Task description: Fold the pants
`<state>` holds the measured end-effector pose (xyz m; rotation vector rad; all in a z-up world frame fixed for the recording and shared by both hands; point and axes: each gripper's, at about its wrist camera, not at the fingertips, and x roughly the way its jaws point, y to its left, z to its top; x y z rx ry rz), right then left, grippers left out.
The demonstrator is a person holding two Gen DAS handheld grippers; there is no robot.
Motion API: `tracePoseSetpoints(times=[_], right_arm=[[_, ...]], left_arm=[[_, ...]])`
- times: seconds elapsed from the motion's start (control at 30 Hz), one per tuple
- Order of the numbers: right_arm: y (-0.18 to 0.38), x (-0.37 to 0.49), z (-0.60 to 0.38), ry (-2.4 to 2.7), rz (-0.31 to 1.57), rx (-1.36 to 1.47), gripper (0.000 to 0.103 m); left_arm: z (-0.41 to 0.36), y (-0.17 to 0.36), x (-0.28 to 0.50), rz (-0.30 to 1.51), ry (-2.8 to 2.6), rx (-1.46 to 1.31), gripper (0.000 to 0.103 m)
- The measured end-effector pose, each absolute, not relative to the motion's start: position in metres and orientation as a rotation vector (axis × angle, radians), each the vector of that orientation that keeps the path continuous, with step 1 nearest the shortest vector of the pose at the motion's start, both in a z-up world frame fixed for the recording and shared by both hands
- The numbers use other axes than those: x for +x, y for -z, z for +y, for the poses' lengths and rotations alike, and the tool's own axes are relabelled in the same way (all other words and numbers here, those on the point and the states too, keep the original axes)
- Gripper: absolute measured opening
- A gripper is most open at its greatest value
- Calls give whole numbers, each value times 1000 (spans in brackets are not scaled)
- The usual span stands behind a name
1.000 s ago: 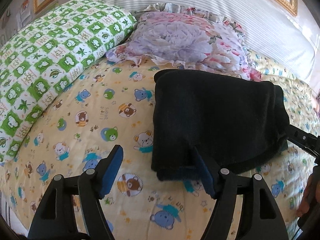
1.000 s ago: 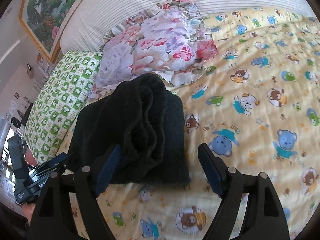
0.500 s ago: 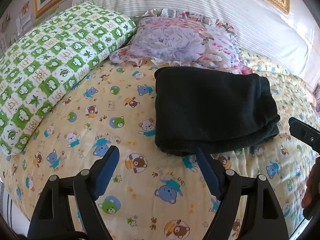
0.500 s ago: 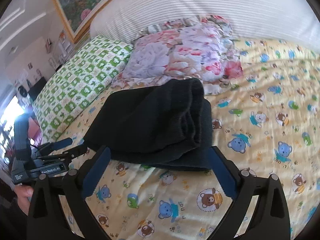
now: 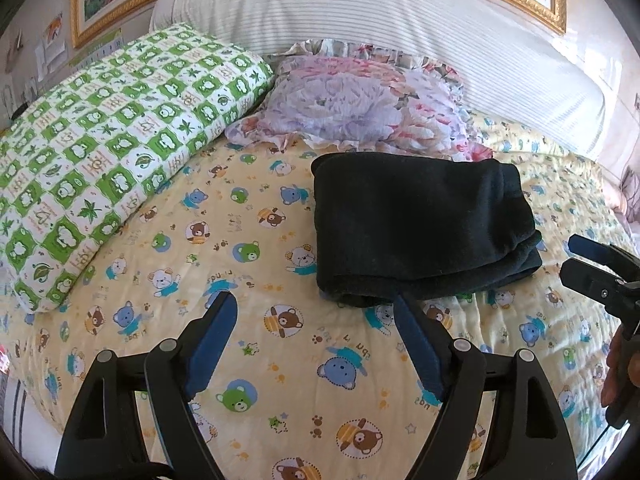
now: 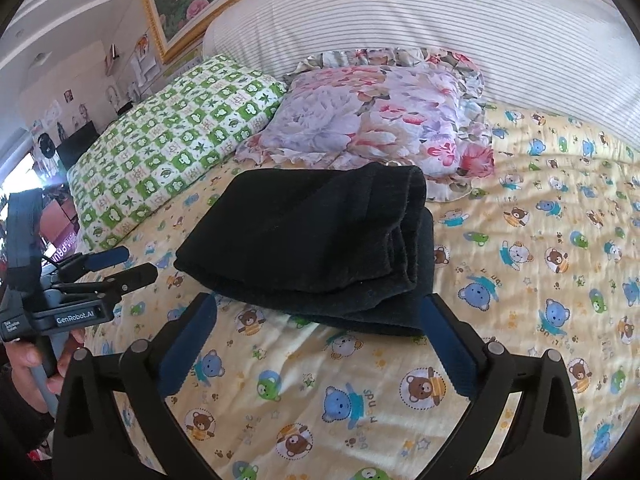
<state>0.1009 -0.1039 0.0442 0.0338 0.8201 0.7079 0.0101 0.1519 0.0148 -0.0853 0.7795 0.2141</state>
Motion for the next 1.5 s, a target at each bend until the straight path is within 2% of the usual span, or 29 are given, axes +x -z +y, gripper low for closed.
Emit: tracePoseSetpoints(times=[0.5, 1.5], right_arm=[[-48, 84, -101, -738, 789, -36, 102], [-19, 111, -104, -744, 819, -112, 102]], left_arm=[[142, -24, -7, 737, -252, 14, 85], [138, 1, 33, 733, -135, 72, 86]])
